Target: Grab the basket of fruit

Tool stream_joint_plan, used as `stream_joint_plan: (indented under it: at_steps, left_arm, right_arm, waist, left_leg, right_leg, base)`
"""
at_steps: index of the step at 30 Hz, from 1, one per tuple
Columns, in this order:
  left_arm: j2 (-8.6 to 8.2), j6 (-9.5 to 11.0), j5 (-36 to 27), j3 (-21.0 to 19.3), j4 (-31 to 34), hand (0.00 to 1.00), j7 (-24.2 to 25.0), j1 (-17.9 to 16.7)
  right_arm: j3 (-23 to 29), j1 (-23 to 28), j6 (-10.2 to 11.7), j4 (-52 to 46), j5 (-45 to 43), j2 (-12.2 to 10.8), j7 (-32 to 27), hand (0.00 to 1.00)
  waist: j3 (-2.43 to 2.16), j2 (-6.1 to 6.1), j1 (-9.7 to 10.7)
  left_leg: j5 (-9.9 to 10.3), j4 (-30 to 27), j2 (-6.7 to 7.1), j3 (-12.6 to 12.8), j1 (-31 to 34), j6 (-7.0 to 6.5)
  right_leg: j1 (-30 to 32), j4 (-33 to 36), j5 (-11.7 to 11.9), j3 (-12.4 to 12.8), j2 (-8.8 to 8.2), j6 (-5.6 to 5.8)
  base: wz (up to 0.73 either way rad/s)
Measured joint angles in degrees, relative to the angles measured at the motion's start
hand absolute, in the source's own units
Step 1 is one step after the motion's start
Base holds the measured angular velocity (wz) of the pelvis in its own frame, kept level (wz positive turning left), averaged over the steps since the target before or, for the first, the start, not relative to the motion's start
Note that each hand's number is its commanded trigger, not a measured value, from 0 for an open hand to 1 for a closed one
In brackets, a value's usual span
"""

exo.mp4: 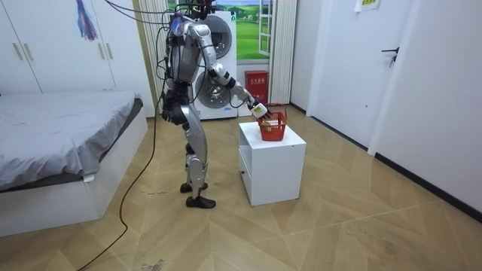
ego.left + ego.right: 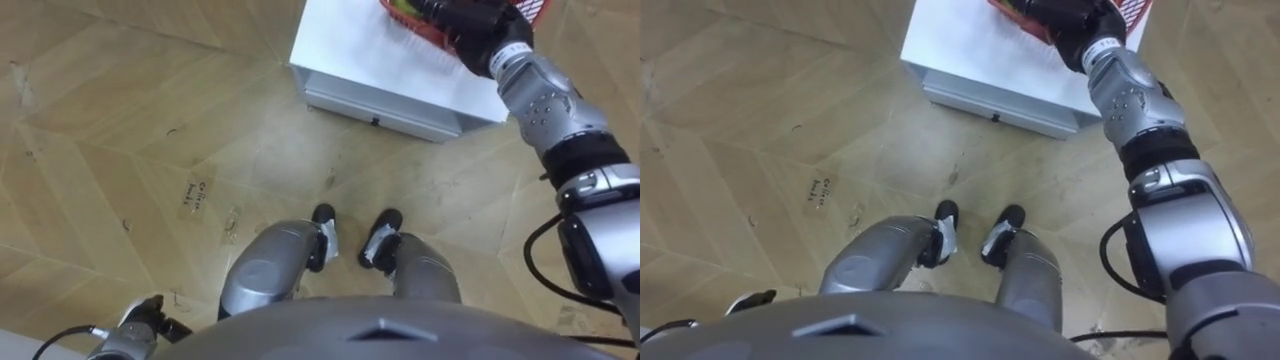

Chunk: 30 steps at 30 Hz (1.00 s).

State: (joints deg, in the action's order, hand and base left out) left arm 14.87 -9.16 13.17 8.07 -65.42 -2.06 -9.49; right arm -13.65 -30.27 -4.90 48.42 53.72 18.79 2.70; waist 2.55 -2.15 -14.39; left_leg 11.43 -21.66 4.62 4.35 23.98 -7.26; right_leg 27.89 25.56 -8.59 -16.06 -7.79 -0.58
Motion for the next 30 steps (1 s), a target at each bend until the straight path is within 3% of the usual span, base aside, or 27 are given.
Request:
stream_joint_plan:
  at_steps: [7, 14, 19, 23, 30]
  left_arm:
    - [0.55, 0.42, -0.07, -0.04, 0.19, 0.00, 0.18, 0.23]
    - [0.68, 0.35, -0.05, -1.25, 0.25, 0.00, 0.66, 0.22]
    - [0.84, 0.36, -0.04, -1.41, 0.03, 0.00, 0.68, -0.98]
    - [0.86, 0.35, 0.15, -2.25, -0.62, 0.00, 0.66, -1.33]
    - [0.94, 0.27, 0.24, -3.37, -0.28, 0.00, 0.55, -1.35]
  right_arm:
    - [1.42, -0.19, 0.01, -3.09, 2.90, 0.48, -0.12, 0.00]
    - [1.56, -0.03, -0.09, -6.30, 4.42, 0.71, 0.61, 0.00]
    - [1.57, 1.17, -0.12, -6.37, 4.41, 1.06, 2.04, 0.00]
    - [1.57, 1.25, -0.12, -6.37, 4.88, 1.42, 2.51, 0.00]
    - [1.56, 2.63, -0.11, -6.42, 4.97, 1.50, 3.46, 0.00]
  waist:
    - [-0.21, -0.36, 0.45]
    - [-0.84, -0.77, 1.65]
    - [-1.32, -1.04, 1.70]
    - [-2.08, -1.30, 1.50]
    - [-2.13, -1.32, 1.77]
  left_leg:
    - [0.00, 0.59, -0.15, -0.88, -2.26, -0.01]
    - [0.00, 2.15, -0.66, -1.38, -5.66, 0.00]
    - [0.00, 3.80, -0.93, -1.35, -9.44, 0.00]
    - [0.00, 4.34, -0.97, -1.13, -10.99, 0.01]
    - [0.00, 4.98, -1.08, -1.27, -13.10, 0.02]
  right_leg:
    - [-3.24, -2.13, 0.32, -1.30, 0.32, -0.09]
    - [-7.85, -6.10, 1.45, -1.69, 1.60, 0.37]
    - [-12.02, -8.82, 1.95, -1.62, 2.36, 0.64]
    - [-13.29, -9.17, 1.97, -1.35, 2.48, 0.68]
    - [-15.73, -9.99, 2.34, -1.51, 2.77, 0.75]
  base:
    - [0.04]
    - [0.01]
    - [-0.01]
    - [-0.01]
    - [0.01]
